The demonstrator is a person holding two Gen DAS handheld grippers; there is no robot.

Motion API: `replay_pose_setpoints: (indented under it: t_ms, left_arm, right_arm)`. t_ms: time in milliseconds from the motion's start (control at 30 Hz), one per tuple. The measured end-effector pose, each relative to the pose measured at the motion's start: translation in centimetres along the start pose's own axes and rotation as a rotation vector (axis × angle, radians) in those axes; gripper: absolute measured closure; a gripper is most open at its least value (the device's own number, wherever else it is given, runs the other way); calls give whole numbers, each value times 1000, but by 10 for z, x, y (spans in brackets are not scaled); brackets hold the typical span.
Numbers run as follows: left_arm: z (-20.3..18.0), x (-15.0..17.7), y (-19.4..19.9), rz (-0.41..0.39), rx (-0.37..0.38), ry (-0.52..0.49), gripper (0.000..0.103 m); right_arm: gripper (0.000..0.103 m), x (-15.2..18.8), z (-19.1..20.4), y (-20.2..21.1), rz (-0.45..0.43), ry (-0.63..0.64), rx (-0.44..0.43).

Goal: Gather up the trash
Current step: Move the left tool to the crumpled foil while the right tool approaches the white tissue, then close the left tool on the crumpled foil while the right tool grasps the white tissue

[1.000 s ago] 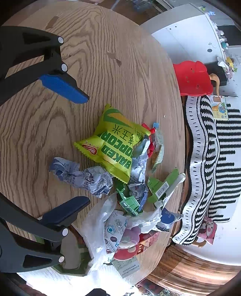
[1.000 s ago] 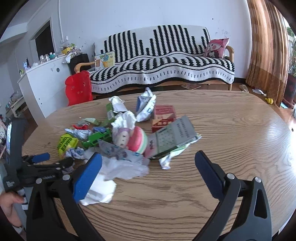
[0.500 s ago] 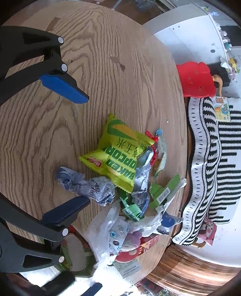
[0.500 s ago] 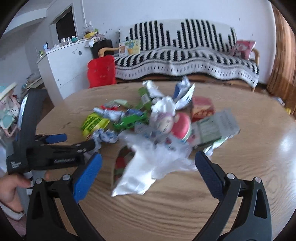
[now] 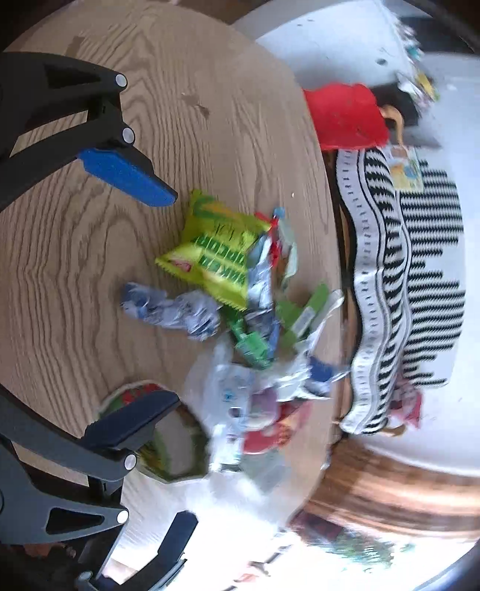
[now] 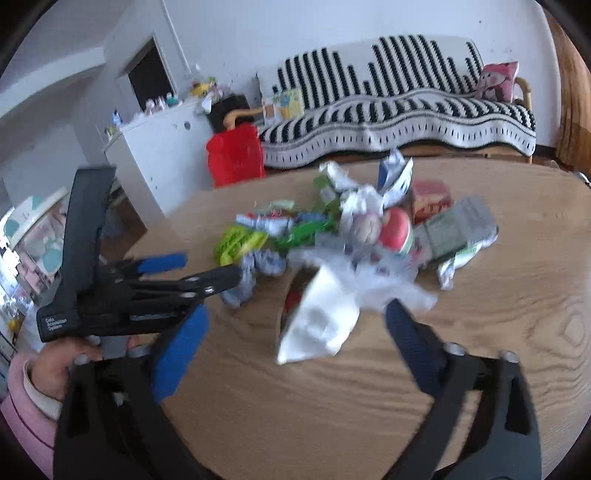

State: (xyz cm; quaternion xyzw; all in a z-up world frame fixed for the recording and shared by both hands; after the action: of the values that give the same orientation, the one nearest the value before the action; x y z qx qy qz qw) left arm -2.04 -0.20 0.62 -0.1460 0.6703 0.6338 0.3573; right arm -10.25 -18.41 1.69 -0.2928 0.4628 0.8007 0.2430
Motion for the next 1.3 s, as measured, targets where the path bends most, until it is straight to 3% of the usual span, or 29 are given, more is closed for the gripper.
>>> replay_pose_setpoints:
  t_ms: [33, 233, 600, 833, 967, 1200, 1267, 1300]
  left_arm:
    - [-3, 1, -3, 13, 0, -15, 6]
    - [-9, 1, -16, 53, 9, -16, 19]
    - [-10, 1, -15, 56, -32, -45, 19]
    - [-18, 7, -10, 57, 18, -68, 19]
    - [-20, 11, -20, 105, 46, -46, 38]
    - [-20, 8, -37, 134, 37, -25, 39]
    - [-17, 6, -44, 145, 37, -15, 51]
    - [-17, 5, -48, 152, 35, -12, 58]
  right_arm:
    - [32, 4, 0, -4, 31, -7, -11]
    - [33, 9, -12, -30, 103, -77, 16]
    - [32, 7, -18, -32, 100, -62, 40]
    - [32, -3, -26, -19, 36, -61, 73]
    - [32, -2, -28, -22, 48, -103, 45]
    - [32, 0, -32, -41, 101, -187, 41]
    - [33, 2, -38, -48, 124, -238, 36]
    - [40, 2, -42, -51, 134, -266, 33]
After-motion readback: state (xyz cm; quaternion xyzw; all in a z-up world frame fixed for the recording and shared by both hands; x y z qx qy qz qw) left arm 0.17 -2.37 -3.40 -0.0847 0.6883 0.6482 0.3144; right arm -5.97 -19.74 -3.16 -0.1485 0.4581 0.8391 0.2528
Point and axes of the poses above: each gripper's, at about its wrist camera, not at the fingertips, and y roughly against the way its jaws point, z to its left, x to its underside, the point moved 5 cm from there along -y, roughly the way its jaws point, and after that the axes turned 6 degrees about -y, right-handed, at the moved point
